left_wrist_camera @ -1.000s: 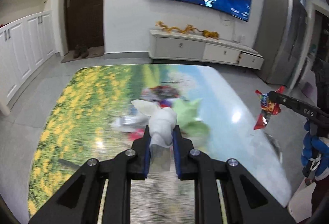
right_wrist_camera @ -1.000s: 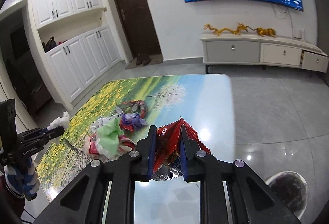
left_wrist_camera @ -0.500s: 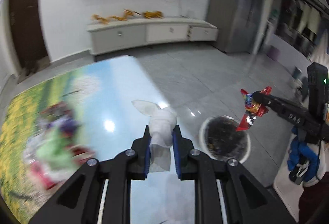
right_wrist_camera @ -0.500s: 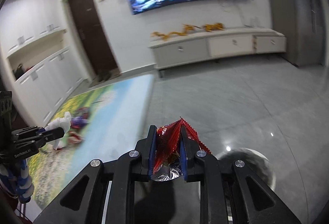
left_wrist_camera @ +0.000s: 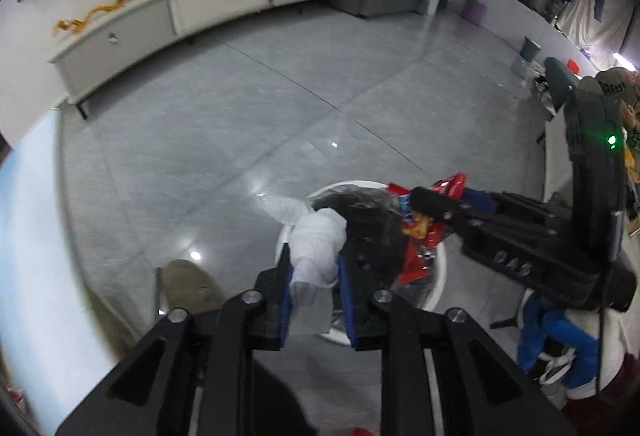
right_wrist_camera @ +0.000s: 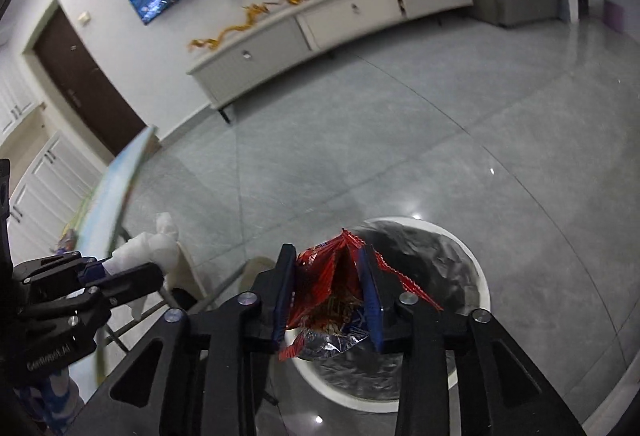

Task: Collect trash
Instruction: 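Carry tissue and red wrapper to the bin and release both, then move both tools back over the remaining trash on the table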

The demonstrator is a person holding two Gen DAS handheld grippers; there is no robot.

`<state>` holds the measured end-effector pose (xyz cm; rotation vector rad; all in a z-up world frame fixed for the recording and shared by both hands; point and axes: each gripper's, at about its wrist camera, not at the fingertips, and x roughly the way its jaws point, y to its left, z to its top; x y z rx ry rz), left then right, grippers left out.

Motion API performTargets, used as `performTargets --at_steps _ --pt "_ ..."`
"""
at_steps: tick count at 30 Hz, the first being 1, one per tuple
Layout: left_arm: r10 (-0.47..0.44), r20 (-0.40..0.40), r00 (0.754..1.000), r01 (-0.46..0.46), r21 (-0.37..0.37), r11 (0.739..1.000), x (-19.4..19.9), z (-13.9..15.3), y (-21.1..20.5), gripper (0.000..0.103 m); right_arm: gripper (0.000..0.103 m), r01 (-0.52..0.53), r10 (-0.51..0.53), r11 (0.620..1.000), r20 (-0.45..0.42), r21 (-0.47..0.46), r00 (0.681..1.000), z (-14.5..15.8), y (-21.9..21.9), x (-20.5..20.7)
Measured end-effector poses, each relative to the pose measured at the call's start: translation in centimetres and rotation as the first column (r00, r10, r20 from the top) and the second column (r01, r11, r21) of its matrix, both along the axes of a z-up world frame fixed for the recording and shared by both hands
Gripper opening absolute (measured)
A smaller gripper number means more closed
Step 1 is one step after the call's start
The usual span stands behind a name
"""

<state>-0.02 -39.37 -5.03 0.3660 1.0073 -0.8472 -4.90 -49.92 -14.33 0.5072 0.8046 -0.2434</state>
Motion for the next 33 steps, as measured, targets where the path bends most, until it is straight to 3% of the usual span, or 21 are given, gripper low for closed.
performTargets --at_steps 2,6,11,21,33 --pt "-0.014 -0.040 0.999 0.013 -0.014 1.000 0.4 -0.6 -1.2 0.027 0.037 0.021 -0.021 1.000 -0.018 0.003 1.000 -0.8 -1.0 0.2" --pt "-0.022 -0.072 0.997 0.019 -0.047 0.999 0.7 -0.9 -2.0 0.049 0.046 0.061 -0.061 0.998 -0.023 0.008 0.998 -1.5 -1.9 -0.9" --pt "-0.022 -0.062 0.998 0.018 -0.059 0.998 0.5 -0.3 -2.6 0.049 0.050 0.089 -0.089 0.996 -0.020 0.007 0.996 -1.5 -2.7 -1.8" --pt "0.024 0.028 0.999 -0.022 -0.090 0.996 -0.6 3.4 1.0 0.049 0.050 0.077 -0.076 0.997 0.039 -0.021 0.996 1.1 -1.5 -3.2" --pt "0.165 0.131 0.978 -0.139 -0.186 0.973 -2.0 8.9 11.1 0.049 0.050 0.014 0.000 0.995 0.146 -0.097 0.989 7.7 3.8 -4.1"
